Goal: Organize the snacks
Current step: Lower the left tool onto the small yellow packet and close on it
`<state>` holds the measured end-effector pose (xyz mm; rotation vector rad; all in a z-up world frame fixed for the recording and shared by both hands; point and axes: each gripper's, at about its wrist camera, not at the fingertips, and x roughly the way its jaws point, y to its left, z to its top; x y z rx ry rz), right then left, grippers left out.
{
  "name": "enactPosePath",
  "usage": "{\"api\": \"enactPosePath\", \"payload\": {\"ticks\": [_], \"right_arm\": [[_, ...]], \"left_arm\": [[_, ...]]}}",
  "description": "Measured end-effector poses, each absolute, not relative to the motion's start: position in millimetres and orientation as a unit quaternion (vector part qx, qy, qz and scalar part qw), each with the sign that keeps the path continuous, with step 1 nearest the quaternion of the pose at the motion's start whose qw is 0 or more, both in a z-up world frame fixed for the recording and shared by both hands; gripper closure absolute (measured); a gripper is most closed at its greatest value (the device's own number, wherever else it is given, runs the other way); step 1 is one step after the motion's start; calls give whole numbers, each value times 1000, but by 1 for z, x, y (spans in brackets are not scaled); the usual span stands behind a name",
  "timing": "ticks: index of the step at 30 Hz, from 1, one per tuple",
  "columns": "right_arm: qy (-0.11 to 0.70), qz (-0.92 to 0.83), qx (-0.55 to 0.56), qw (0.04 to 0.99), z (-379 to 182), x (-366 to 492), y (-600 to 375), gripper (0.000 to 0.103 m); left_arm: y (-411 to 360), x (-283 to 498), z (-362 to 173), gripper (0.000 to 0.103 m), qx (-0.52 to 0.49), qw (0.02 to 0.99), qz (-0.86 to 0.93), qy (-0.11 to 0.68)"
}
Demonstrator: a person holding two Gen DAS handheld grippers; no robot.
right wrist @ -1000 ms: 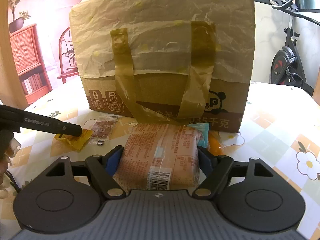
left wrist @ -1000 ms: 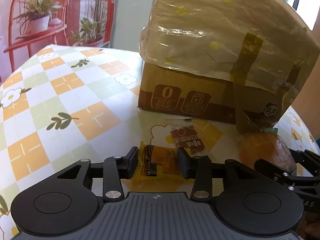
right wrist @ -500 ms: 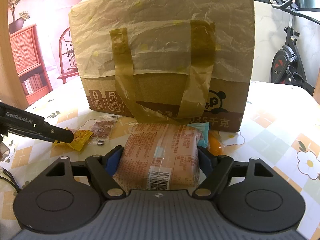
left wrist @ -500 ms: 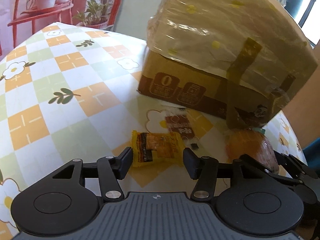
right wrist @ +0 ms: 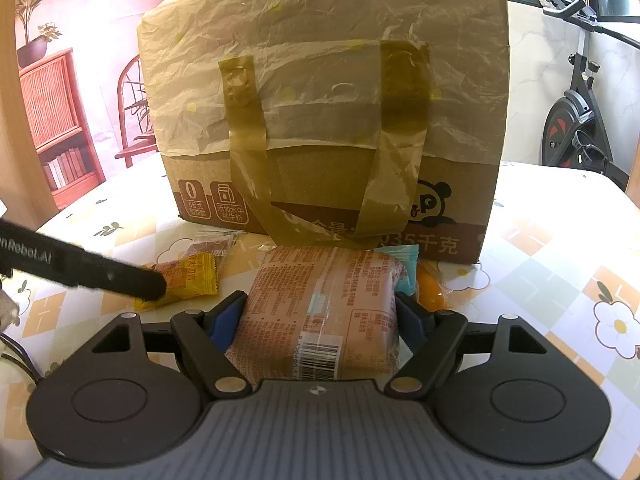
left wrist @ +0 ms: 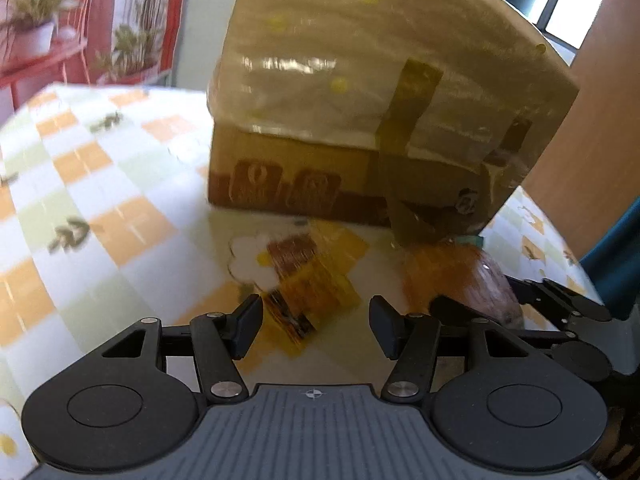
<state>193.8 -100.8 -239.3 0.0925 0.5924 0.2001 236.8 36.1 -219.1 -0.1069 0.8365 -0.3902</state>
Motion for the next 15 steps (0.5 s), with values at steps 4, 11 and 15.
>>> {"api": "enactPosePath", "payload": {"ticks": [4,11,15], "right_arm": [[291,99,46,950,-239,194,-101,24],[292,99,46,950,-239,194,-101,24],[292,99,46,950,-239,194,-101,24]], "left_arm": [[33,249,-221,41,-4,891,-210,402],[15,261,-233,41,69,877,-266,393],[2,256,-242,42,120,877,-262,385]]}}
